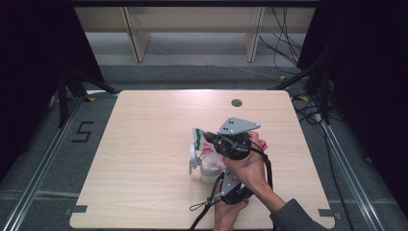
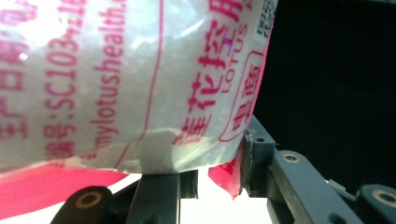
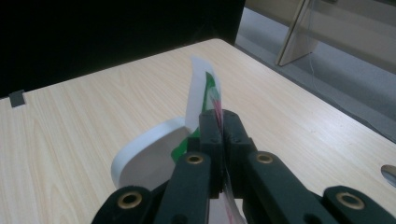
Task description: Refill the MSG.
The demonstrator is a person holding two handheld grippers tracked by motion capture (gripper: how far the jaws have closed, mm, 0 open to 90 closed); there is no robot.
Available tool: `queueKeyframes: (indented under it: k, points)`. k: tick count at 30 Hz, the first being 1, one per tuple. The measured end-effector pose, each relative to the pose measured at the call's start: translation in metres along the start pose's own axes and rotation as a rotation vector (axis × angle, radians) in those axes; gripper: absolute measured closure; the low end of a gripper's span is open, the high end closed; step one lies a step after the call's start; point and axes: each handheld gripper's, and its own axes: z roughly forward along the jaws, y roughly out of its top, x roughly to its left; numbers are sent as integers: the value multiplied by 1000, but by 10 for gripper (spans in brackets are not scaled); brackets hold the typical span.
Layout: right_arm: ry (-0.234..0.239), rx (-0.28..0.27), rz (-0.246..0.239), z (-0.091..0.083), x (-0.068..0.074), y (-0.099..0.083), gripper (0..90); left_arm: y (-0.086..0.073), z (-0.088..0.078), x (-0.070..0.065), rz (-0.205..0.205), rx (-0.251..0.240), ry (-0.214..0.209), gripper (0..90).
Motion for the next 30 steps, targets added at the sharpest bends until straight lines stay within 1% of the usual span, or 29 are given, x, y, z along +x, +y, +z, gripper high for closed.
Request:
queueKeyframes:
  k: [1,3,4,5,6,7,8,9,11,13,14,16,17,18,19,20,21,22,23,24,25,26,27,28,29,30]
  points:
    - [4,7,1,-2,-1,0,898,-1,0,0,-1,2,-3,716]
    - [-10,-4,-7,-4,-1,0,898,-1,1,0,7,6,1,716]
    - [-9,11,0,-7,-1,0,898,-2,1,0,14,8,4,716]
    - [-5,9,-13,-8,-2,1,899,-2,1,0,20,11,9,716]
    - [-11,5,-11,-9,-2,1,899,-2,1,0,28,16,13,716]
    - [-2,10,-27,-11,-4,2,900,-3,2,0,33,12,19,716]
    - [-12,6,-19,-13,-3,2,900,-3,2,0,31,19,25,715]
    - [-6,18,-17,-15,-4,2,900,-4,2,1,35,23,31,716]
    - [1,13,-30,-18,-4,3,900,-5,2,2,37,22,39,715]
    - [6,22,-41,-22,-5,3,900,-5,2,3,47,30,45,715]
    - [5,18,-37,-23,-4,3,900,-5,2,3,55,35,48,715]
    - [8,32,-38,-29,-5,4,900,-6,2,3,52,34,45,714]
    - [1,14,-58,-29,-6,4,900,-7,3,1,30,13,34,713]
    - [10,32,-40,-33,-6,4,900,-7,2,3,56,36,44,713]
    - [5,27,-48,-36,-7,4,900,-7,3,4,62,39,40,712]
    - [3,22,-52,-39,-8,3,900,-8,4,2,43,29,28,711]
    - [-2,38,-62,-43,-9,3,900,-9,5,1,32,20,24,709]
    - [2,42,-37,-45,-9,2,900,-10,5,1,39,26,24,709]
    - [-3,42,-58,-48,-11,2,900,-11,5,1,38,30,25,708]
    - [1,38,-58,-50,-12,1,900,-11,5,1,38,27,24,707]
    - [-5,38,-54,-52,-13,0,900,-11,2,4,78,69,31,707]
    - [0,39,-52,-54,-14,-1,900,-11,2,4,82,71,28,706]
    - [-4,43,-34,-57,-14,-1,900,-12,2,3,81,72,25,706]
    - [-8,38,-27,-59,-15,-2,900,-12,2,2,85,81,27,706]
    - [-10,43,-42,-62,-18,-2,900,-13,2,2,84,75,21,706]
    - [-8,35,-38,-62,-19,-3,900,-13,2,2,83,83,26,705]
